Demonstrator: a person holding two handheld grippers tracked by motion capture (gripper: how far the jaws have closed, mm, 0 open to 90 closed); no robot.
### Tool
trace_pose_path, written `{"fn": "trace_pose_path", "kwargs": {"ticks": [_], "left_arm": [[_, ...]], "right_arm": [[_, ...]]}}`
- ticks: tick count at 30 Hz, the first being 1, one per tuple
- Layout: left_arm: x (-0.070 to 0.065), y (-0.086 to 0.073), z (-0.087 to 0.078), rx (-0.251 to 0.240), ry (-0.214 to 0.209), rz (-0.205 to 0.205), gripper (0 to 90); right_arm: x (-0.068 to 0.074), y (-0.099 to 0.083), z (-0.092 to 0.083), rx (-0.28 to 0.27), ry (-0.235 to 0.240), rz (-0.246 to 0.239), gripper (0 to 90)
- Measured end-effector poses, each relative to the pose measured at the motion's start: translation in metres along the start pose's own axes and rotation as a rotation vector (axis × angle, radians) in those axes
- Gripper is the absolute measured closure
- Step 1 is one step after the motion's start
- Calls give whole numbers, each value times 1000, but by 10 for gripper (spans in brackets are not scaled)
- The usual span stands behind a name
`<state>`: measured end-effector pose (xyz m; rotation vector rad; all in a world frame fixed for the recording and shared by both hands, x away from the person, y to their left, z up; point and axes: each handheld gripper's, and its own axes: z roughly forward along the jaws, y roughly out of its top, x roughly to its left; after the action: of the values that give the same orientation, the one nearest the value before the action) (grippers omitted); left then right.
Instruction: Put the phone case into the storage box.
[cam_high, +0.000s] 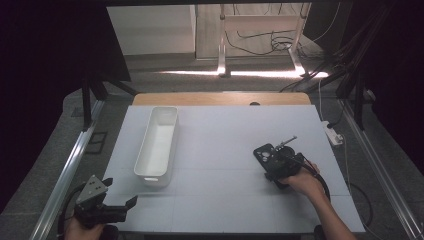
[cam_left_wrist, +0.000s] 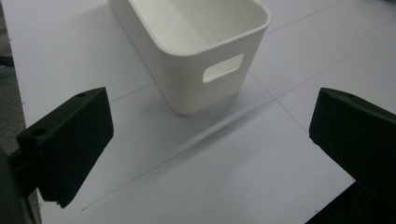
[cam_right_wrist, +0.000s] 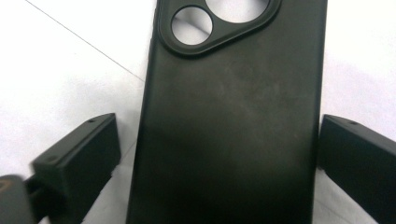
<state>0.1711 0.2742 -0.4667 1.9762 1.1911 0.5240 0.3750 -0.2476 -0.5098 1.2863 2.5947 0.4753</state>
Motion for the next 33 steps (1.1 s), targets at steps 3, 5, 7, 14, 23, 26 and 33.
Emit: {"fn": "trace_pose_path", "kwargs": {"ticks": [3,5,7,14,23,26,33], "left_arm": [[-1,0,1,5,-8,11,11],[-1,0,1,5,-10,17,12],[-1,1,1,8,-14,17,15],[-5,2,2,23,6,44,24],[-4,3,2,16,-7,46,12],[-3,3,2,15,-20,32,9],[-3,5,1,-7,-84,4,8]], "right_arm": [[1,1,-4,11,2,0,114],[1,1,-5,16,6,0,123],[1,1,-5,22,6,0,131],[1,0,-7,21,11,-4,140],[4,-1,-17,-30,32,-9,143],[6,-2,-21,-55,38,-10,142],[10,-5,-35,-110,63,-18,143]]}}
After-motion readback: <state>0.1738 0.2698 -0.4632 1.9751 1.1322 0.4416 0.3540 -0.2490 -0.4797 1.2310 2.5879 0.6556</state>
